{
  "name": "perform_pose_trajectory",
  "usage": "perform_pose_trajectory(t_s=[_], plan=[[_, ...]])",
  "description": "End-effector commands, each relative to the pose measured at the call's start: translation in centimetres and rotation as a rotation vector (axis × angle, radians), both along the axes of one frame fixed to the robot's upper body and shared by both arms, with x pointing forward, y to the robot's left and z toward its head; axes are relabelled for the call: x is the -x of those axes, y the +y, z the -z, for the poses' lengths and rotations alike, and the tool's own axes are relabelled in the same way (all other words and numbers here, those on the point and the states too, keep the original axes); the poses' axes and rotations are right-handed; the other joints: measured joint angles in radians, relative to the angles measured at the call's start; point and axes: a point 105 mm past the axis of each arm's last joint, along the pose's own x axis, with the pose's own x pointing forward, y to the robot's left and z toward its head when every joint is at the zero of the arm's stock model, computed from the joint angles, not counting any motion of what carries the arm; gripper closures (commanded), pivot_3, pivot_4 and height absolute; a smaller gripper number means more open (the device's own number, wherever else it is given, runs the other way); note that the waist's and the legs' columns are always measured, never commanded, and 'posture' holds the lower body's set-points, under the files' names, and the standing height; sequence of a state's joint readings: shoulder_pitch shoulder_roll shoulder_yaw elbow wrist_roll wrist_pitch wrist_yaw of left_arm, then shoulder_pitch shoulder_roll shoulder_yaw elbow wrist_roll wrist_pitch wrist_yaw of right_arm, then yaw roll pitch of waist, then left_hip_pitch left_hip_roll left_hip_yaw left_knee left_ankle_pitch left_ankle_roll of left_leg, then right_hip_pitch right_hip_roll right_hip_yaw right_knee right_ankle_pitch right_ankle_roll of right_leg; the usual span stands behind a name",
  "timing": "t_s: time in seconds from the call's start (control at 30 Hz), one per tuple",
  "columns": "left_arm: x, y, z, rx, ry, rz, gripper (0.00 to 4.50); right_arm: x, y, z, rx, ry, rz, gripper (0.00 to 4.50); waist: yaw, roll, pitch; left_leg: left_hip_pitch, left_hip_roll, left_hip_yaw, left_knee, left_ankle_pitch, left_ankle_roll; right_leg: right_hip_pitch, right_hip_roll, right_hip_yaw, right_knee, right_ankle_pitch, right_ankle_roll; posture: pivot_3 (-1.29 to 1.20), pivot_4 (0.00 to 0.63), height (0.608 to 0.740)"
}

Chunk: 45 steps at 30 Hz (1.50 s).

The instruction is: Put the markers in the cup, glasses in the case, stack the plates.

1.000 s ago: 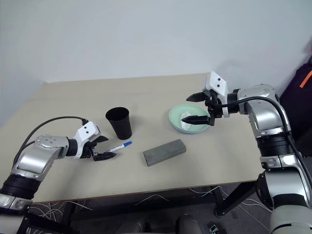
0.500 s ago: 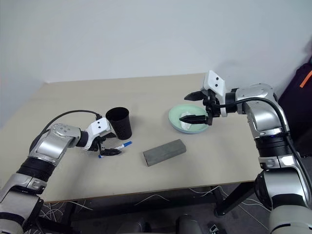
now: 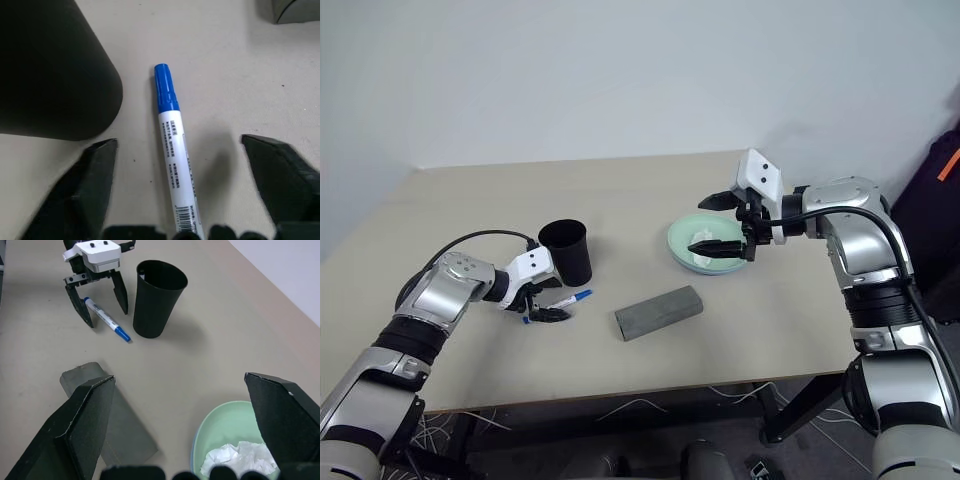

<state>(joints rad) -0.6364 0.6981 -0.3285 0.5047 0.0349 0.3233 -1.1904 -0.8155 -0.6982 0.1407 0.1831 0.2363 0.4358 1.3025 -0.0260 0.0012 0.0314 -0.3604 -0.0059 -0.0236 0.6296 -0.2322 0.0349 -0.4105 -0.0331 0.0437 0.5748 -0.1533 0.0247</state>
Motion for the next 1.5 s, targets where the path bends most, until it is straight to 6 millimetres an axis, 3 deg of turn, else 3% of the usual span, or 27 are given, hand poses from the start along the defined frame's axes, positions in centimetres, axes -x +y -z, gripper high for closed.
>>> perform_pose_trajectory(t_s=[0.03, 0.3, 0.77, 0.87, 1.17, 1.5], plan=[[-0.4, -0.1, -1.1, -0.006, -0.031, 0.012, 1.66, 0.2, -0.1, -1.8, -0.023, -0.061, -0.003, 0.0, 0.0, 0.0, 0.0, 0.0, 0.0, 0.0, 0.0, 0.0, 0.0, 0.0, 0.0, 0.0, 0.0, 0.0, 0.0, 0.0, 0.0, 0.727], [0.1, 0.0, -0.7, -0.018, -0.015, 0.019, 4.47, 0.2, 0.0, -1.9, -0.023, -0.061, -0.006, 0.0, 0.001, 0.0, 0.0, 0.0, 0.0, 0.0, 0.0, 0.0, 0.0, 0.0, 0.0, 0.0, 0.0, 0.0, 0.0, 0.0, 0.0, 0.727], [1.0, -1.0, -1.3, 0.023, -0.007, 0.074, 4.47, 0.1, 0.0, -2.0, -0.021, -0.062, -0.006, 0.0, 0.003, 0.0, 0.0, 0.0, 0.0, 0.0, 0.0, 0.0, 0.0, 0.0, 0.0, 0.0, 0.0, 0.0, 0.0, 0.0, 0.0, 0.727], [1.1, -1.4, -1.9, 0.057, 0.003, 0.072, 3.89, 0.0, 0.0, -1.9, -0.02, -0.061, -0.006, 0.0, 0.003, 0.0, 0.0, 0.0, 0.0, 0.0, 0.0, 0.0, 0.0, 0.0, 0.0, 0.0, 0.0, 0.0, 0.0, 0.0, 0.0, 0.727], [0.6, -2.2, -3.9, 0.127, -0.068, 0.066, 0.9, 0.0, 0.1, -1.8, -0.02, -0.056, -0.008, 0.0, 0.003, 0.0, 0.0, 0.0, 0.0, 0.0, 0.0, 0.0, 0.0, 0.0, 0.0, 0.0, 0.0, 0.0, 0.0, 0.0, 0.0, 0.727], [1.3, -1.6, -1.0, 0.1, -0.01, 0.022, 0.9, 0.1, 0.1, -1.8, -0.019, -0.055, -0.01, 0.0, 0.003, 0.0, 0.0, 0.0, 0.0, 0.0, 0.0, 0.0, 0.0, 0.0, 0.0, 0.0, 0.0, 0.0, 0.0, 0.0, 0.0, 0.727]])
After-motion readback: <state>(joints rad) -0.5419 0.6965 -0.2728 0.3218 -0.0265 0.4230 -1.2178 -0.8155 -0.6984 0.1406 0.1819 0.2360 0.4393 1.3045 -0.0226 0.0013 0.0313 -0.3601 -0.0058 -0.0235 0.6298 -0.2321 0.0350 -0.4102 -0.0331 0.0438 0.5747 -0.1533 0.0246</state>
